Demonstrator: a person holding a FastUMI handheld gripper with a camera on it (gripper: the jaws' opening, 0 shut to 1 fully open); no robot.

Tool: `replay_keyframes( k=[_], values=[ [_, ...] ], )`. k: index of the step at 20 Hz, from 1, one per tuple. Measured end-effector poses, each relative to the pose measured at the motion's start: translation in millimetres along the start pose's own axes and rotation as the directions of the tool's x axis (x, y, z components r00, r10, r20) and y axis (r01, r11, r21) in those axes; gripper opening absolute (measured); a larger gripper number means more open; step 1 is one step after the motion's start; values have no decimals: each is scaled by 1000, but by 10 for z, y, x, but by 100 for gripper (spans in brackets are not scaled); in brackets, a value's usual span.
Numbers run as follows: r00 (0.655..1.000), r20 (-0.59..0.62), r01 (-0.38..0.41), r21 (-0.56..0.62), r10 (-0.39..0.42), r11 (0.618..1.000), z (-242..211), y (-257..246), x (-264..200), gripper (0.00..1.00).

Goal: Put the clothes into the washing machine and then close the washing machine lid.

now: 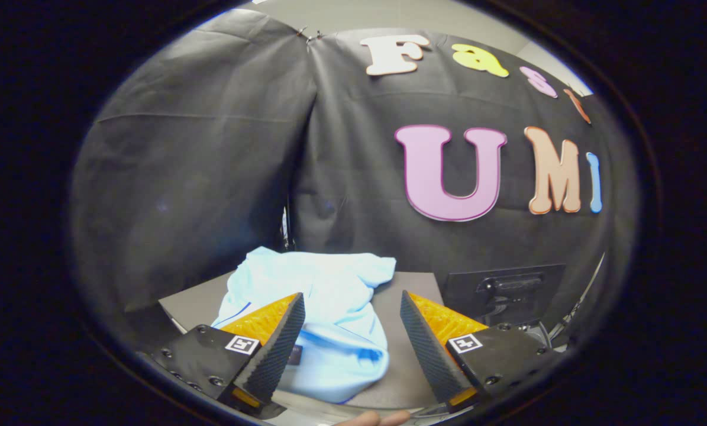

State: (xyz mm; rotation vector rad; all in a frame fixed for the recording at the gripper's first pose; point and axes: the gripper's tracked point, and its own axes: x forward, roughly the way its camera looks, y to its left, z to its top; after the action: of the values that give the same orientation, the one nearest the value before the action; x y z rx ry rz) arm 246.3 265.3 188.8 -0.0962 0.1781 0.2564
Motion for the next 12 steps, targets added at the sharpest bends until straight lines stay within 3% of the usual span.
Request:
replay_keyframes(
  k=[5, 8, 12],
  values=[
    [975, -219, 33, -19, -36, 999, -480, 85, 410, 99],
    [971, -234, 62, 100, -37, 993, -502, 38, 455, 95],
    [951, -304, 76, 55, -56, 996, -464, 44, 440, 95]
  ],
)
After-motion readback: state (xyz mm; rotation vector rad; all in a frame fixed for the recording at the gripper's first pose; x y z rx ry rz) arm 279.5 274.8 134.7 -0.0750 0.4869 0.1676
